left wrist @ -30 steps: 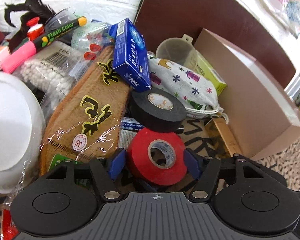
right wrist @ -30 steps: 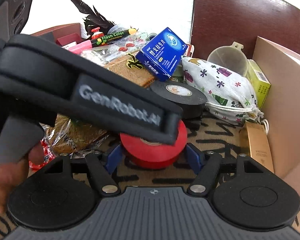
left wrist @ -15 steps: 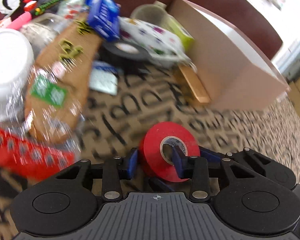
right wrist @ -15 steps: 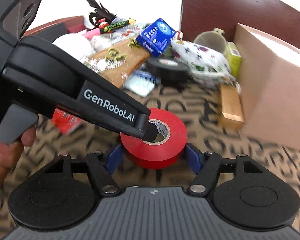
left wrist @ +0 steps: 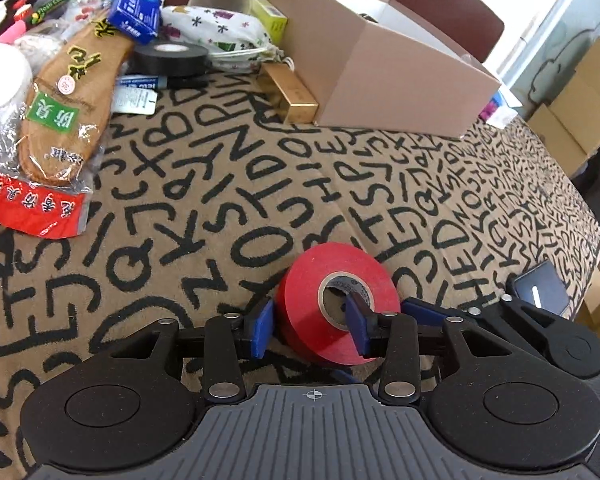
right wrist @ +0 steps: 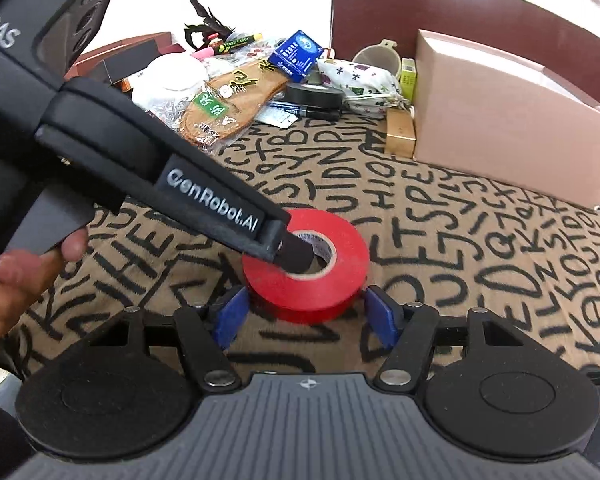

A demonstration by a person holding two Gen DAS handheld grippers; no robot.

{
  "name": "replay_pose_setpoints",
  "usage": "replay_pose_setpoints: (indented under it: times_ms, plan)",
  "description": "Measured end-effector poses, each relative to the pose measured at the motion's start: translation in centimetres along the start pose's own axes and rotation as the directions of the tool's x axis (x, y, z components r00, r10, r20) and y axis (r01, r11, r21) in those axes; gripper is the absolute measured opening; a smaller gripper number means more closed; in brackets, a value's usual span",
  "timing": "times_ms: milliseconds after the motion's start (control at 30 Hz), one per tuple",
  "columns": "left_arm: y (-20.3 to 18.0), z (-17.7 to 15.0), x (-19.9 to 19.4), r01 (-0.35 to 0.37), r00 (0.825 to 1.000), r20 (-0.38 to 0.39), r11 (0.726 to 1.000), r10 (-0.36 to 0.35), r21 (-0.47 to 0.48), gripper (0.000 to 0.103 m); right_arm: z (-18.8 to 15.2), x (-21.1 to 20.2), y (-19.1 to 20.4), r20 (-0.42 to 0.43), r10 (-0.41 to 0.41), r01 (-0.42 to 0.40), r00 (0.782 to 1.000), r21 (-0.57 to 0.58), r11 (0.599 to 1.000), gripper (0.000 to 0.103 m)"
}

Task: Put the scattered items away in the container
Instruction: 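Grasp the red tape roll with left tool while right tool approaches it, then carry the red tape roll with left tool into the cardboard box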

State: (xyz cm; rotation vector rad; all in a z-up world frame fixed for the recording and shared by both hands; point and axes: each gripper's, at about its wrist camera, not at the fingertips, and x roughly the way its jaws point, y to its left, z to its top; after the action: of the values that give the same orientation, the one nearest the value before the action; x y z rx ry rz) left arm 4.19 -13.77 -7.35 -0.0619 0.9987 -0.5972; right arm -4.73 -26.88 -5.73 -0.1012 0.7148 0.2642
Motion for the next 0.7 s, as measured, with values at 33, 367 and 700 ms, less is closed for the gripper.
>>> replay_pose_setpoints:
  times_ms: [33,367,700]
  plan:
    - [-0.1,0.0,0.0,-0.004,1.000,0.001,1.000,0.004,0.001,0.056,0.1,0.0,-0.1,0.003,-0.009,0.009,1.000,0.005,1.000,0.070]
    - [0.1,0.4,0.7,-0.001,1.000,-0.004,1.000,0.001,0.017,0.058,0.3,0.4,0.1,0.009,0.006,-0.006,1.000,0.010,1.000,0.070]
    - [-0.5,0.7,1.0,-0.011,1.000,-0.009,0.998,0.012,0.055,0.058,0.7,1.1,0.2,0.001,0.012,-0.012,1.000,0.011,1.000,0.072]
